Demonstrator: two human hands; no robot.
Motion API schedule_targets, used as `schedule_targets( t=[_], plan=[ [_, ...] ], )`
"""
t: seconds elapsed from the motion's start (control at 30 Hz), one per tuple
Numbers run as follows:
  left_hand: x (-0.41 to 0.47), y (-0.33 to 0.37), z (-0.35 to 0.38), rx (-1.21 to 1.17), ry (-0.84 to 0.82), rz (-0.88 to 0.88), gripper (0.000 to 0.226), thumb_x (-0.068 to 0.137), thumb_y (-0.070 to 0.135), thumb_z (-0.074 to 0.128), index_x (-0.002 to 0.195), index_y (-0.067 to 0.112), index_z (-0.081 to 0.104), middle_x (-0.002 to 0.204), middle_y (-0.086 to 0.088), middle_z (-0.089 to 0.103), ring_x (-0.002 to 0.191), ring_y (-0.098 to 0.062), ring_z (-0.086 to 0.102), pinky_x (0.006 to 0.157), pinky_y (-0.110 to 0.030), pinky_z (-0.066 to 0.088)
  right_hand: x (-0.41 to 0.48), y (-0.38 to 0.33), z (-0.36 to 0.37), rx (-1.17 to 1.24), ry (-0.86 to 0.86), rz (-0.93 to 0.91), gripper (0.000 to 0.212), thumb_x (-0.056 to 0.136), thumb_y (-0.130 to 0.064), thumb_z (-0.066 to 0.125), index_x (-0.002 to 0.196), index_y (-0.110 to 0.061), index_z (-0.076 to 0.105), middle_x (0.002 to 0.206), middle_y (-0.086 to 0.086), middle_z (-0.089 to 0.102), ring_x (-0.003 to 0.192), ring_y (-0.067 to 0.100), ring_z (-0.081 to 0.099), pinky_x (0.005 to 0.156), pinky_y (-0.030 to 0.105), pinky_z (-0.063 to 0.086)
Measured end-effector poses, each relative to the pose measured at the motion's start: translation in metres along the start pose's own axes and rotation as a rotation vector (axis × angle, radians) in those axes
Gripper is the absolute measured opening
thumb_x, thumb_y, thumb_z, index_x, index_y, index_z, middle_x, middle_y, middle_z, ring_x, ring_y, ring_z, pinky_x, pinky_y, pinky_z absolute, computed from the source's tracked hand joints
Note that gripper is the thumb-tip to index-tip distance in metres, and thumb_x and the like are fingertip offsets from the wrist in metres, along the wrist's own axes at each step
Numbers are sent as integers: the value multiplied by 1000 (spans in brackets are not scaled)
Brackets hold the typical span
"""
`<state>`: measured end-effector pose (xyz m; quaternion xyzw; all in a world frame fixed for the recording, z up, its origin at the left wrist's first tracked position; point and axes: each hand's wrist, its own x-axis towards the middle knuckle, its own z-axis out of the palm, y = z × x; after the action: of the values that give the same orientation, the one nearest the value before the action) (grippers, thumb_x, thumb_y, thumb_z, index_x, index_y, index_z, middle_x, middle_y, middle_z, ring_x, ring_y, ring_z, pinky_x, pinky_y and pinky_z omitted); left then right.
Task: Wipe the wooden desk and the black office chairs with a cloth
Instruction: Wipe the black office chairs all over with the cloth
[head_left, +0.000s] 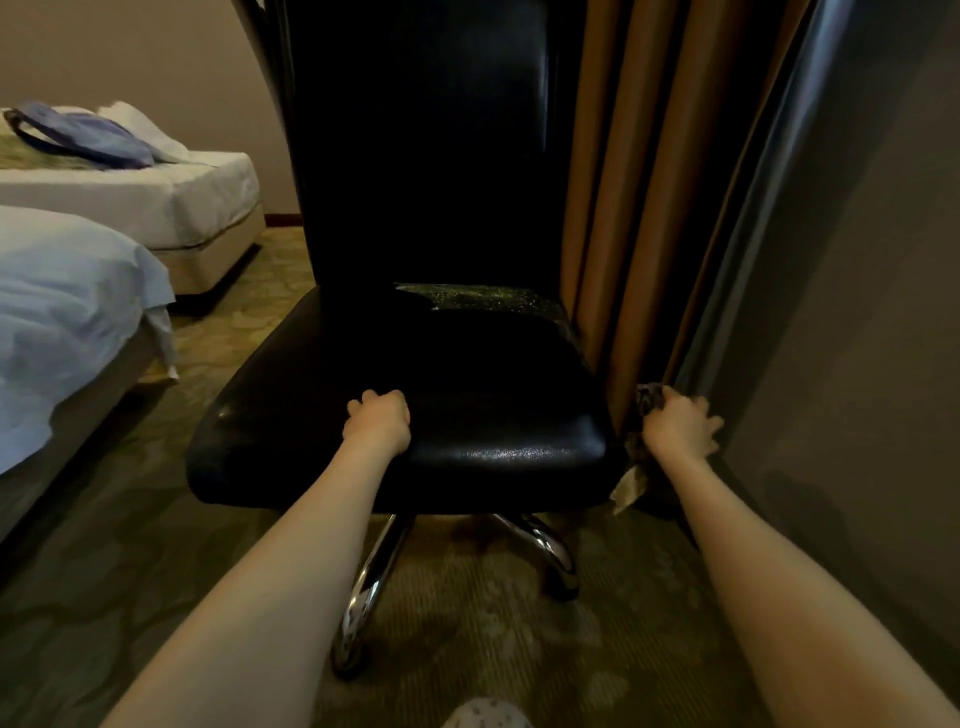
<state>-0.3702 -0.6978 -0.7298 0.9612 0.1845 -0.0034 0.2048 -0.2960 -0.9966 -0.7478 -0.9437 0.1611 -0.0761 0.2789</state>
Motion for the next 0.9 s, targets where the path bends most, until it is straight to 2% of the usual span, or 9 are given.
schedule_targets(
  t=[0.17,0.27,0.43,0.53,0.57,0.63,0.73,0.8,0.9],
  plan=[
    [-4,0,-4,-119,23,34,18,88,4,49,96,18,56,119,-10,49,112,-31,46,96,-44,43,-3,-16,13,204,-174,-85,40,95,-22,46,134,-25,51,131,15,53,120,38,47,102,47,39],
    [-3,-2,-13,-207,36,52,21,89,3,45,92,20,57,107,-6,53,102,-27,53,88,-40,47,-8,-11,15,310,-171,-54,38,93,-22,50,131,-21,55,123,15,61,109,36,58,94,43,48],
    [-4,17,-22,-255,35,94,26,87,1,45,81,24,55,106,-5,54,102,-25,53,90,-39,47,-17,-14,14,252,-240,-116,39,88,-16,52,126,-18,61,118,13,63,104,31,61,90,38,51],
    [-7,44,-17,-266,-17,173,25,86,-1,45,84,21,57,110,-7,56,104,-26,54,92,-40,47,-17,-14,-3,187,-353,-177,39,86,-8,53,122,-19,63,116,8,64,80,18,61,70,26,52],
    [-7,55,-14,-264,-20,202,25,86,-2,45,87,19,58,111,-8,56,104,-27,54,92,-41,48,-18,-15,-7,174,-343,-200,39,86,-8,52,120,-22,65,111,7,65,75,17,59,66,25,50],
    [-5,71,-8,-276,9,239,24,86,-1,46,88,20,58,113,-9,57,105,-28,54,91,-41,48,-24,-19,-7,170,-196,-277,40,85,-12,51,119,-28,65,104,8,68,82,25,62,71,31,51],
    [1,86,4,-249,8,244,11,88,10,58,92,20,56,117,-10,57,108,-26,54,92,-38,47,-40,-30,8,165,-25,-542,42,83,-12,52,122,-26,64,118,5,65,104,31,56,89,37,48],
    [6,86,14,-133,-54,219,22,84,22,67,103,17,57,123,-10,53,115,-27,49,96,-36,43,-56,-39,25,51,-5,-699,42,85,-13,53,124,-26,62,127,-2,58,110,28,47,91,34,41],
    [13,80,17,-38,-164,192,30,81,29,71,104,18,55,127,-11,46,120,-29,44,101,-37,41,-59,-45,42,-23,99,-689,42,88,-16,51,128,-26,58,132,0,51,111,27,40,88,34,38]
  ],
)
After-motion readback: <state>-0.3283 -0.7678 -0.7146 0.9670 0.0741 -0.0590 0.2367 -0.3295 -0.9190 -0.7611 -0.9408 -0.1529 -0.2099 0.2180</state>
